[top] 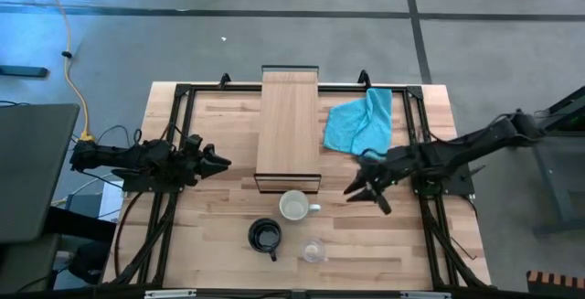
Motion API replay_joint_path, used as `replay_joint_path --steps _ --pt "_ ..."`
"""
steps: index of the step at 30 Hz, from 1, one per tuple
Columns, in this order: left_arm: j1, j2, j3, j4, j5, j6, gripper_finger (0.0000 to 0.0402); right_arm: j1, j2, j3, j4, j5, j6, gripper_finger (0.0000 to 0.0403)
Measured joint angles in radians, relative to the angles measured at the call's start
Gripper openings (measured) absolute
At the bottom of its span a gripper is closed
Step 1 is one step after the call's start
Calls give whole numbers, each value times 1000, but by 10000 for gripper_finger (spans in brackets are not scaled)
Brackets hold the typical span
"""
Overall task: Stack small to large cups/mugs on shelf
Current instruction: Put the transparent mug on the shelf
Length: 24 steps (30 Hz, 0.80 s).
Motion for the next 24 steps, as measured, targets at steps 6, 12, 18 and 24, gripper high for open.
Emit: replay_joint_path --steps 6,12,18,24 --pt "0 1 0 -1 6 0 152 64 169 159 -119 -1 -28 108" --pt "0 1 0 -2 12 2 152 92 292 237 -191 5 60 108" --pt "0 1 0 -7 44 2 152 118 372 234 -219 5 279 108" --pt "0 1 0 -12 64 2 152 160 438 234 -86 11 455 108"
